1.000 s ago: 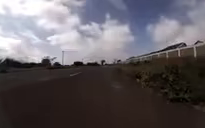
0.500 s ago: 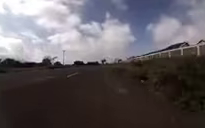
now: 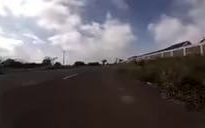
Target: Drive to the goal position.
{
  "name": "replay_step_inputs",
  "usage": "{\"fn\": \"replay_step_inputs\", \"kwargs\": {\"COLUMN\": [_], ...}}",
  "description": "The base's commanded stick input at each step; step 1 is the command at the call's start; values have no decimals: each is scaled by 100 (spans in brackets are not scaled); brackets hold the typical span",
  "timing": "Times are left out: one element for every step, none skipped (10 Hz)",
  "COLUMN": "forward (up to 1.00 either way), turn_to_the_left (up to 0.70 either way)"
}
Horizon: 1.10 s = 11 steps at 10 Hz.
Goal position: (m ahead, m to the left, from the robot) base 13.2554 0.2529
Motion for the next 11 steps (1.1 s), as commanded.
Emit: {"fn": "replay_step_inputs", "kwargs": {"forward": [100, 100, 100, 100, 100, 100, 100, 100, 100, 100, 100], "turn_to_the_left": [0, 0, 0, 0, 0, 0, 0, 0, 0, 0, 0]}}
